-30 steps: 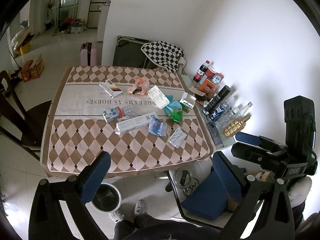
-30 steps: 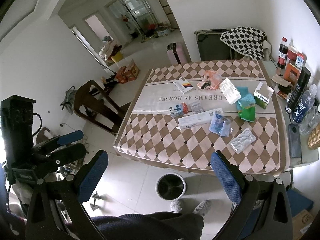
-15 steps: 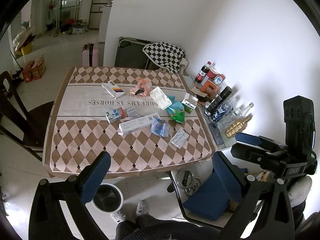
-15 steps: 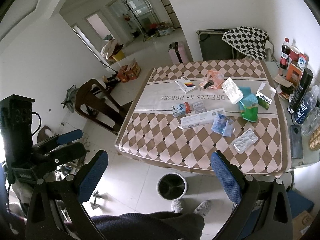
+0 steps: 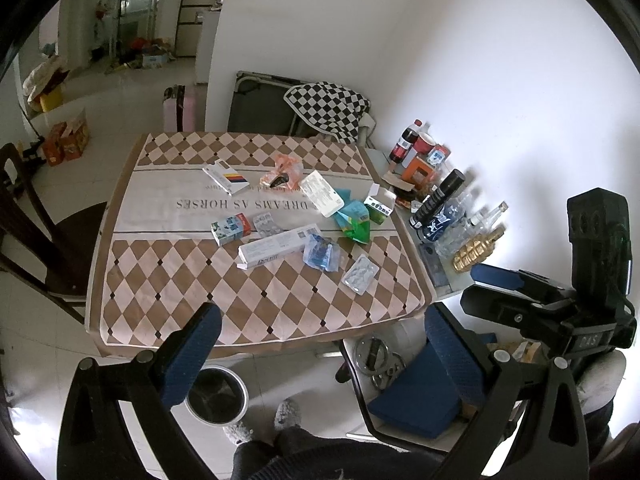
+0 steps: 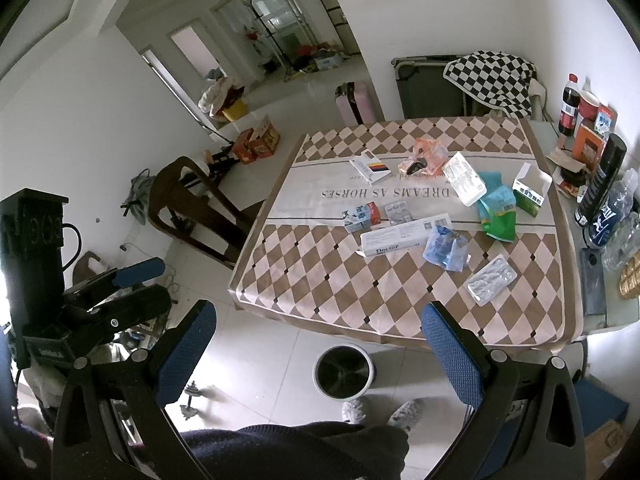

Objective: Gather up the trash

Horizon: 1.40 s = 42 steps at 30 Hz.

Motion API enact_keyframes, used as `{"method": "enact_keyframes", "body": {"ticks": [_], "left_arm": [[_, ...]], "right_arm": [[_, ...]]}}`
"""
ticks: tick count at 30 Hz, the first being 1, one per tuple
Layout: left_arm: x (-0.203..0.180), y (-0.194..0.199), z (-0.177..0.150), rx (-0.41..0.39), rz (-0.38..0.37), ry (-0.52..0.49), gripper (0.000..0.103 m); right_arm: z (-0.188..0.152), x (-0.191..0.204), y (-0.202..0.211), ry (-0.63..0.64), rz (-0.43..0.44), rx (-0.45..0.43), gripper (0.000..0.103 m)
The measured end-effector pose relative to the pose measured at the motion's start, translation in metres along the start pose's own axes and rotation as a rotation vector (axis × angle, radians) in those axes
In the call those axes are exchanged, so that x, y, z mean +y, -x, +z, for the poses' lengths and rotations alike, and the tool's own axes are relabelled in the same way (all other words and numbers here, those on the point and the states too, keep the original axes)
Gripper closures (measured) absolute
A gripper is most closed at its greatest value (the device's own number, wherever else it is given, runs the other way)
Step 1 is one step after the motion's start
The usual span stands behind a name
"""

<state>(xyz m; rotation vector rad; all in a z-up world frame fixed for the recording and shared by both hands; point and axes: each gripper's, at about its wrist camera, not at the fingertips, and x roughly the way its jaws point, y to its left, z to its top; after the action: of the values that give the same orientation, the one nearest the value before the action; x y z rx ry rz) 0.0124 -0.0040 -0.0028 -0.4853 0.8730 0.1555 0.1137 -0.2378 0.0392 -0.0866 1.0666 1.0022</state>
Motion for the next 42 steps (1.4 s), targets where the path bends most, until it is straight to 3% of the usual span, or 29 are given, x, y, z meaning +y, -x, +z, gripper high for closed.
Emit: {"method": "enact_keyframes", "body": {"ticks": [5,10,15,19,27,34,36,37,38,42], "left_arm": [[0.0,-0.009,0.0,0.006,0.023,-0.025,0.0],[0.007,-0.047,0.009,0.0,0.244,-0.128,0.0],[0.029,-0.146,0.016,0.125,0.424,-0.31,0.0],[0.034,-0.228,0.022,0.25,0.485,-0.463,0.0],[0.02,-0.38,0.053,0.483,0.439,-0.701,0.001],[0.014,-0.477,0.049,0.668,0.387,-0.877,0.001],[0.015,-0.493,0.044,0.706,0.39,-0.906,0.019],[0.016,-0.496,0.043,0.724,0.382,-0.897,0.039],[0.019,-0.499,0.043,0.744,0.368,-0.874,0.052],[0.021,-0.494,0.045,0.75,0.37,-0.811,0.053]], "right_arm": [[0.0,0.0,-0.002,-0.017,-0.008,-0.004,0.0],[-0.002,-0.021,-0.021,-0.18,-0.092,-0.023,0.0],[-0.025,-0.078,-0.069,-0.395,-0.285,-0.031,0.0],[-0.038,-0.144,-0.115,-0.565,-0.373,0.022,0.0],[-0.052,-0.277,-0.209,-0.839,-0.435,0.136,0.0],[-0.046,-0.339,-0.283,-0.949,-0.457,0.234,0.001],[-0.043,-0.346,-0.302,-0.956,-0.476,0.256,0.003],[-0.041,-0.349,-0.313,-0.955,-0.491,0.27,0.006],[-0.039,-0.351,-0.319,-0.955,-0.505,0.279,0.009],[-0.024,-0.348,-0.339,-0.901,-0.615,0.3,0.02]]}}
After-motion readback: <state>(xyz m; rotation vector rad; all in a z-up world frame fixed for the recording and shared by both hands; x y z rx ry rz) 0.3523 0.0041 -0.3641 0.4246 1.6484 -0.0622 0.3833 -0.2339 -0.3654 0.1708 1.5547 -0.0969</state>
